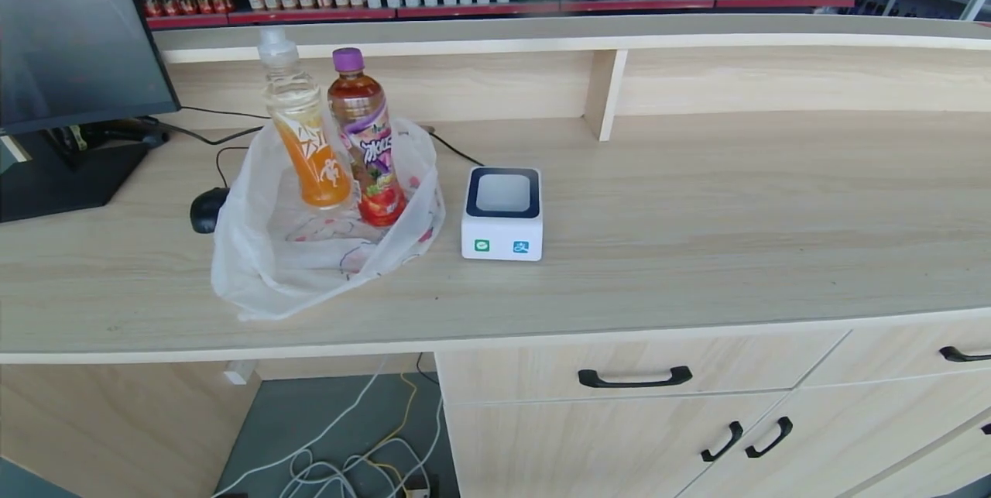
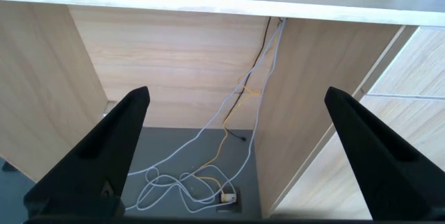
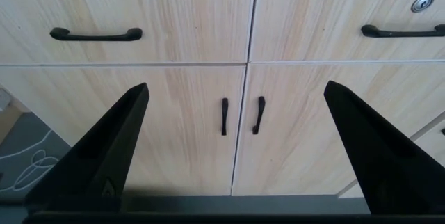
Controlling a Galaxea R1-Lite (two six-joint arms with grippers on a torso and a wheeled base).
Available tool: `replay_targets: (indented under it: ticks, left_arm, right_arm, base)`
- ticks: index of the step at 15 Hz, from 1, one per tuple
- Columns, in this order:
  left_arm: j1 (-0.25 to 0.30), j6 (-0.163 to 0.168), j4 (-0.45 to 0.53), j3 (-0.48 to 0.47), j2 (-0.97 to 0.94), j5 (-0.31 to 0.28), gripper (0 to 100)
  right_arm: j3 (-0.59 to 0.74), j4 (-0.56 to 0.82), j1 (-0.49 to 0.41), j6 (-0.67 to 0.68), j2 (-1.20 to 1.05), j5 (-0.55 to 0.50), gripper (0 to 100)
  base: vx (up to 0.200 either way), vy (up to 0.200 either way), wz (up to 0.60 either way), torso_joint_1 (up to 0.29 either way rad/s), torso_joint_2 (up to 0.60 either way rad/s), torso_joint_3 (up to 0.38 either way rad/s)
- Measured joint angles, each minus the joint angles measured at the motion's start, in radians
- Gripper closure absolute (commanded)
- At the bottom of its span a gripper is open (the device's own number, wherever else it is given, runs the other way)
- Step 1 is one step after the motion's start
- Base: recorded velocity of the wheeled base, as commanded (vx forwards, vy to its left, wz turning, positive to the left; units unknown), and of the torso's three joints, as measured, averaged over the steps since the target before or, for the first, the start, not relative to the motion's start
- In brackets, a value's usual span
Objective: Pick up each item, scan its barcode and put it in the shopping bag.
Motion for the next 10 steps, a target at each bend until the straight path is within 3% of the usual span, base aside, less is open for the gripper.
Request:
replay_targets:
  ticks: [8,10]
  left_arm:
    - [0.0,0.0,0.0,0.0,0.0,0.0,0]
    - [0.0,0.0,0.0,0.0,0.0,0.0,0]
  right_arm:
    - [0.0,0.0,0.002,-0.001,0.0,0.0,0]
    - [0.0,0.0,0.002,-0.001,0.0,0.0,0]
  base:
    - [0.0,0.0,0.0,0.0,0.0,0.0]
    - [0.0,-0.2,0.0,0.007,0.0,0.002]
